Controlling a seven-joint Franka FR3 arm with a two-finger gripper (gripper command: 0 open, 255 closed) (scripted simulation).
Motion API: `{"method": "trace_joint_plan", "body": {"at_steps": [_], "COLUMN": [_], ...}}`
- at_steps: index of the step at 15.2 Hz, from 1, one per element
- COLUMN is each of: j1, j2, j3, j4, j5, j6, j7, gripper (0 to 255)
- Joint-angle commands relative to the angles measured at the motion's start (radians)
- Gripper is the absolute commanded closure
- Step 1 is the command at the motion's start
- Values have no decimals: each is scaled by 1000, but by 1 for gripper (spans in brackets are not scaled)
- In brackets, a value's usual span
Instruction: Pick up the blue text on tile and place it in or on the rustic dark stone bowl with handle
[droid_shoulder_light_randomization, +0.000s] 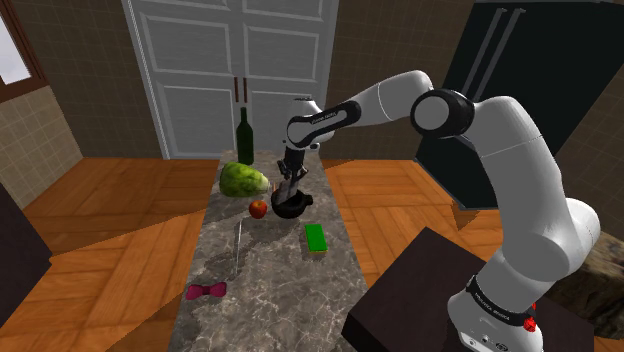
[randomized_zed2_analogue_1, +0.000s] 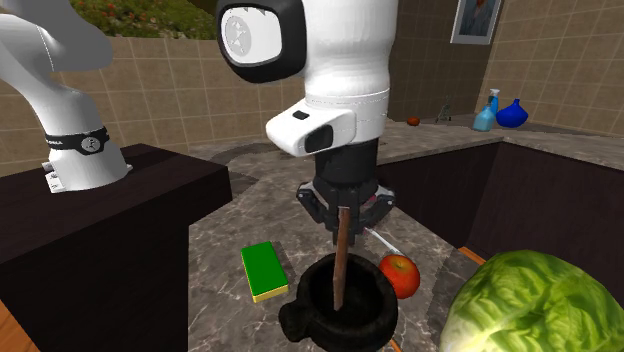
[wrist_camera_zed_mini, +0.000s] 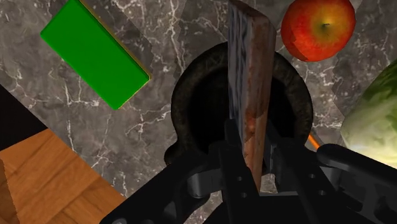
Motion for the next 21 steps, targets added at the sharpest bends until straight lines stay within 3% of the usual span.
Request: {"method": "trace_joint_plan", "body": {"at_steps": [1,10,11,16,21], "j1": [2,3,3,3,-13], "j2": [18,30,29,30,-46], "j3": [-3,-5,-5,-5,7], "j4": [2,4,3,4,4], "j5": [-3,-5,-5,-5,8], "j6": [16,27,27,27,-50], "j7": [-1,-1,-1,-1,-8], "gripper": [255,255,0,0,0]}}
